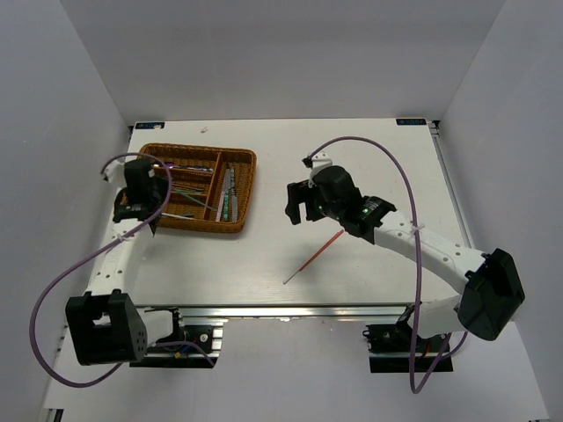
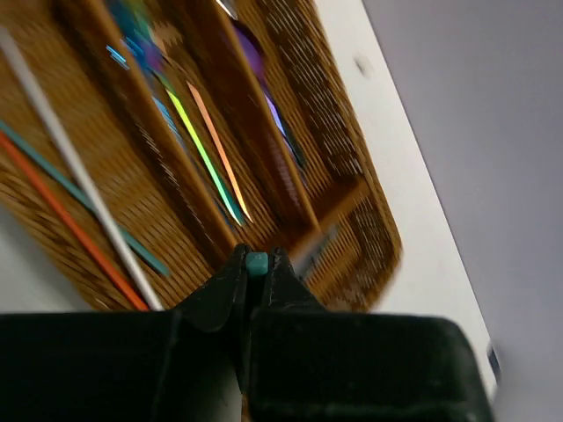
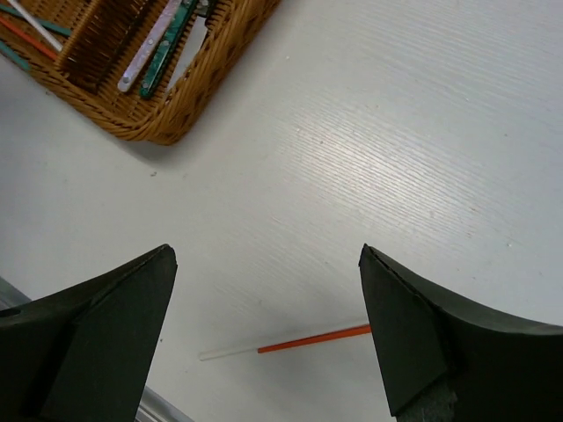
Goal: Sort the eating utensils into containers
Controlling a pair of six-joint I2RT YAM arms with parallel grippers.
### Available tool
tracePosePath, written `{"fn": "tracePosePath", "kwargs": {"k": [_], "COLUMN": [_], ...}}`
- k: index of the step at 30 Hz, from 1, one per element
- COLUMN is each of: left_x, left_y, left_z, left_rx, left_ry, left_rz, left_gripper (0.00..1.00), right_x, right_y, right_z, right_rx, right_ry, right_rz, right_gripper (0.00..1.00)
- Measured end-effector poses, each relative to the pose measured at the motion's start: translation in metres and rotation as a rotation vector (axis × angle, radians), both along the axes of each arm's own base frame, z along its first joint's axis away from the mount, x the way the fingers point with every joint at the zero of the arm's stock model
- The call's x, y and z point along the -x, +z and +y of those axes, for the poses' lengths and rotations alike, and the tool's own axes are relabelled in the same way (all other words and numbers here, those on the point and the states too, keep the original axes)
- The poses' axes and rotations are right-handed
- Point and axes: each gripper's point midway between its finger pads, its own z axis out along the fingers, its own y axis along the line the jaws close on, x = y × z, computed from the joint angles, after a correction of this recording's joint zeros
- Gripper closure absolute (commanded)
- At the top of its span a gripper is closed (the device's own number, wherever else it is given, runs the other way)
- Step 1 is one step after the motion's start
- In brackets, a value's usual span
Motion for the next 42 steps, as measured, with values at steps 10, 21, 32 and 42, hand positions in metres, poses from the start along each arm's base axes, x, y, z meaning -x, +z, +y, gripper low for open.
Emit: {"fn": "tracePosePath", "kwargs": {"k": [10, 21, 32, 42], "left_x": [0.006, -0.007, 0.004, 0.054], "left_y": [-0.046, -0.061, -0.059, 0.024], "left_z": [0.104, 0.104, 0.100, 0.061], "left_rx": [-0.020, 0.029, 0.029, -0.205], "left_ry": [0.281, 0.263, 0.219, -0.050], "left_rz": [0.185, 0.182, 0.208, 0.023], "left_gripper": [0.89, 0.39, 0.02, 0.02], "right_x": [0.007, 0.009, -0.001, 0.002], "right_y": [-0.022, -0.019, -0.051, -0.100], "right_z": [-0.026, -0.042, -0.057, -0.107], "right_rx": [0.077, 0.066, 0.072, 0.078], "right_ry": [-0.034, -0.074, -0.256, -0.705], "right_rz": [0.004, -0.022, 0.083, 0.203], "right_gripper": [0.11, 0.11, 0.11, 0.53]}}
